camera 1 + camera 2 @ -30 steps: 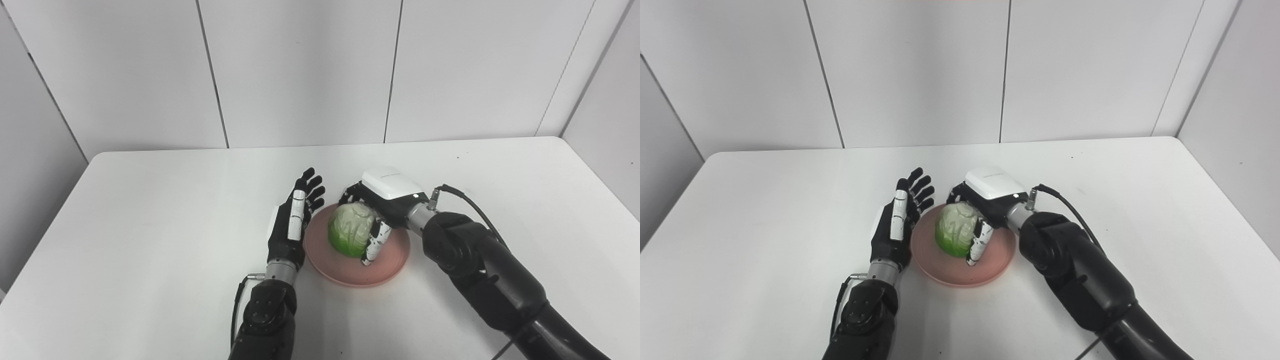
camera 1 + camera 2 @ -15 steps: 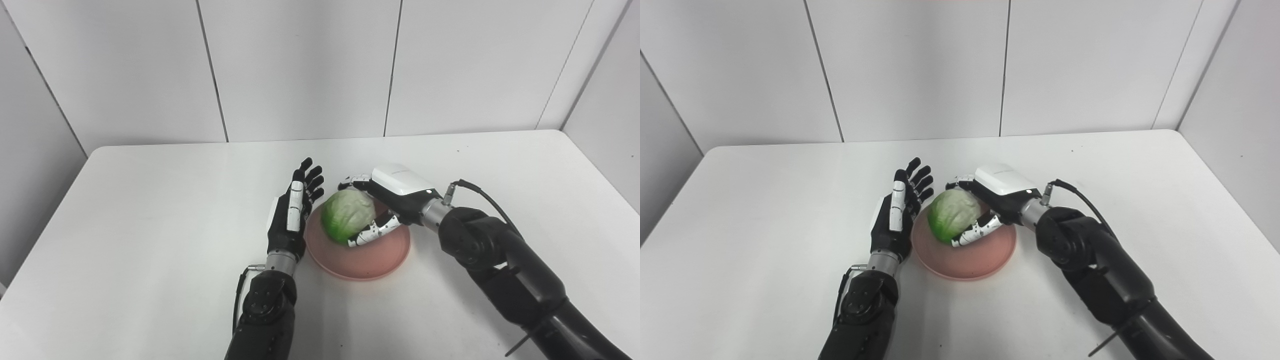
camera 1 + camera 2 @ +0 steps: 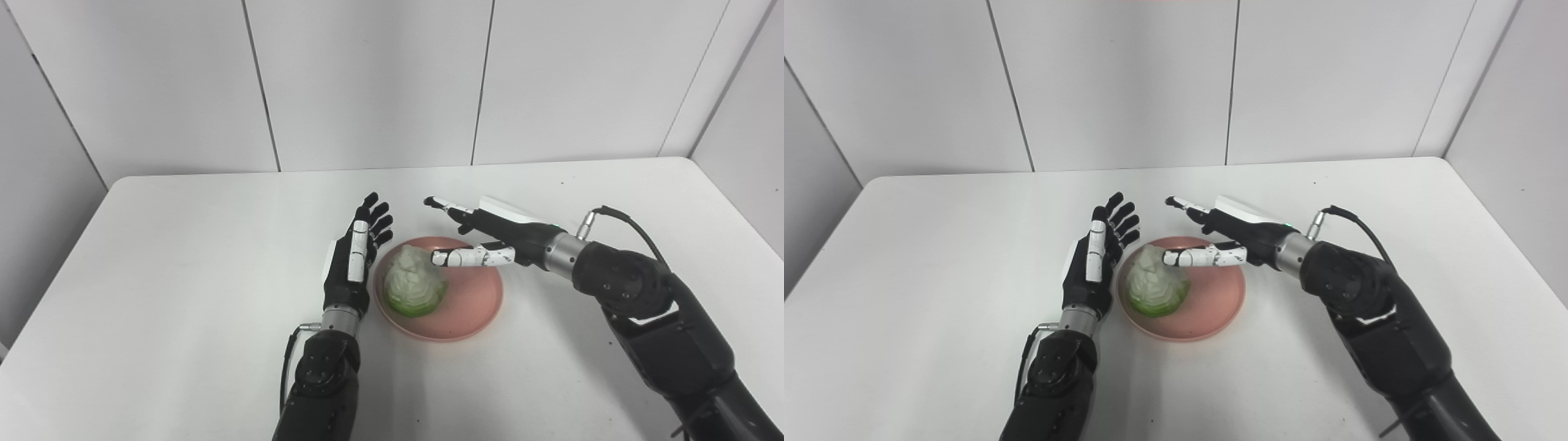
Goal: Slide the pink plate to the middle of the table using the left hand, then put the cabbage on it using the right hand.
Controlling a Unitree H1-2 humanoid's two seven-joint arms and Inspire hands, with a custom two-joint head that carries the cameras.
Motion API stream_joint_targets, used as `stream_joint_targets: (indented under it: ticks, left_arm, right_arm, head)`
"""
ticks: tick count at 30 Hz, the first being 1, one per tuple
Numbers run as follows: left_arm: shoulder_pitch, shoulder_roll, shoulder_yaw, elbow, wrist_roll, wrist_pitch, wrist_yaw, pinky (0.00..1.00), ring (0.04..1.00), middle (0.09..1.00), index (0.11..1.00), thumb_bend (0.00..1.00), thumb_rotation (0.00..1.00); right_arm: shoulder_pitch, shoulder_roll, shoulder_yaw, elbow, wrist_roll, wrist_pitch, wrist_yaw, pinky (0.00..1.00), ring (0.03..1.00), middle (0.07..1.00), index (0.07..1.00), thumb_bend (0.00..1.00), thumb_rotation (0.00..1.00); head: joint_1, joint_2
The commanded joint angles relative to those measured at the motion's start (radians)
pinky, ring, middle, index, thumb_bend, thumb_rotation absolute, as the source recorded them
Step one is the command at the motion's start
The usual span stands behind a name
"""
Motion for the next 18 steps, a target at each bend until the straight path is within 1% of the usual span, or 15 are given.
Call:
stream_joint_targets:
  ticks: [1, 2, 3, 4, 5, 7, 8, 10, 11, 12, 13, 14, 15, 16, 18]
  left_arm:
    - [-0.009, 0.007, -0.002, -0.034, -0.003, -0.005, -0.014, 0.88, 0.912, 0.931, 0.916, 0.72, 1.0]
    - [-0.008, 0.007, 0.003, -0.035, -0.007, -0.008, -0.009, 0.88, 0.914, 0.932, 0.917, 0.72, 1.0]
    - [-0.007, 0.005, 0.007, -0.035, -0.009, -0.011, -0.005, 0.89, 0.905, 0.922, 0.908, 0.72, 1.0]
    - [-0.005, 0.006, 0.008, -0.038, 0.001, -0.011, 0.007, 0.89, 0.904, 0.921, 0.907, 0.72, 1.0]
    - [-0.004, 0.008, 0.006, -0.039, 0.006, -0.012, 0.01, 0.89, 0.899, 0.913, 0.898, 0.72, 1.0]
    - [-0.002, 0.012, 0.005, -0.039, 0.014, -0.021, 0.014, 0.9, 0.906, 0.918, 0.9, 0.72, 1.0]
    - [-0.002, 0.012, 0.007, -0.036, 0.014, -0.029, 0.015, 0.89, 0.901, 0.913, 0.894, 0.71, 1.0]
    - [-0.002, 0.014, 0.01, -0.032, 0.012, -0.036, 0.015, 0.89, 0.901, 0.915, 0.898, 0.7, 1.0]
    - [-0.001, 0.016, 0.01, -0.035, 0.012, -0.032, 0.014, 0.9, 0.905, 0.917, 0.901, 0.71, 1.0]
    - [-0.002, 0.017, 0.009, -0.03, 0.018, -0.044, 0.018, 0.9, 0.907, 0.918, 0.903, 0.71, 1.0]
    - [-0.001, 0.023, 0.006, -0.031, 0.022, -0.041, 0.015, 0.89, 0.907, 0.918, 0.903, 0.7, 1.0]
    - [-0.001, 0.026, 0.004, -0.032, 0.025, -0.038, 0.012, 0.92, 0.923, 0.93, 0.915, 0.71, 1.0]
    - [0.002, 0.031, 0.001, -0.031, 0.028, -0.043, 0.009, 0.94, 0.934, 0.938, 0.923, 0.72, 1.0]
    - [0.005, 0.035, 0.0, -0.032, 0.027, -0.044, 0.007, 0.96, 0.947, 0.95, 0.932, 0.72, 1.0]
    - [0.009, 0.044, -0.004, -0.035, 0.021, -0.037, -0.006, 0.99, 0.977, 0.977, 0.958, 0.73, 1.0]
  right_arm:
    - [-0.009, 0.0, -0.036, -0.046, 0.017, -0.036, -0.062, 0.87, 1.0, 1.0, 0.998, 0.89, 0.96]
    - [0.008, 0.004, -0.046, -0.049, 0.011, -0.052, -0.093, 0.89, 1.0, 1.0, 0.999, 0.89, 0.96]
    - [0.019, 0.006, -0.052, -0.05, 0.007, -0.062, -0.115, 0.93, 1.0, 1.0, 1.0, 0.88, 0.98]
    - [0.038, 0.018, -0.068, -0.048, 0.011, -0.082, -0.154, 0.93, 1.0, 1.0, 1.0, 0.87, 0.98]
    - [0.067, 0.043, -0.098, -0.05, 0.025, -0.086, -0.202, 0.95, 1.0, 1.0, 1.0, 0.86, 0.97]
    - [0.106, 0.081, -0.136, -0.05, 0.048, -0.093, -0.271, 0.97, 1.0, 1.0, 1.0, 0.83, 0.94]
    - [0.126, 0.103, -0.156, -0.044, 0.057, -0.108, -0.311, 0.98, 1.0, 1.0, 1.0, 0.82, 0.94]
    - [0.161, 0.151, -0.191, -0.026, 0.066, -0.13, -0.392, 1.0, 1.0, 1.0, 1.0, 0.8, 0.97]
    - [0.174, 0.181, -0.209, -0.01, 0.076, -0.143, -0.435, 1.0, 1.0, 1.0, 1.0, 0.8, 0.99]
    - [0.185, 0.216, -0.232, 0.009, 0.102, -0.161, -0.473, 1.0, 1.0, 1.0, 1.0, 0.79, 0.99]
    - [0.195, 0.257, -0.261, 0.03, 0.151, -0.182, -0.501, 1.0, 1.0, 1.0, 1.0, 0.78, 0.99]
    - [0.2, 0.283, -0.279, 0.044, 0.186, -0.197, -0.519, 1.0, 1.0, 1.0, 1.0, 0.78, 0.96]
    - [0.206, 0.319, -0.305, 0.081, 0.252, -0.243, -0.527, 1.0, 1.0, 1.0, 1.0, 0.78, 0.94]
    - [0.209, 0.345, -0.323, 0.115, 0.296, -0.28, -0.534, 1.0, 1.0, 1.0, 1.0, 0.78, 0.94]
    - [0.205, 0.379, -0.352, 0.179, 0.383, -0.338, -0.527, 1.0, 1.0, 1.0, 1.0, 0.78, 0.96]
  head:
    - [0.001, 0.0]
    - [0.0, -0.001]
    - [0.0, -0.001]
    - [-0.002, -0.002]
    - [-0.004, -0.003]
    - [-0.01, -0.006]
    - [-0.01, -0.006]
    - [-0.016, -0.009]
    - [-0.023, -0.01]
    - [-0.023, -0.01]
    - [-0.033, -0.012]
    - [-0.033, -0.012]
    - [-0.046, -0.014]
    - [-0.052, -0.017]
    - [-0.062, -0.022]
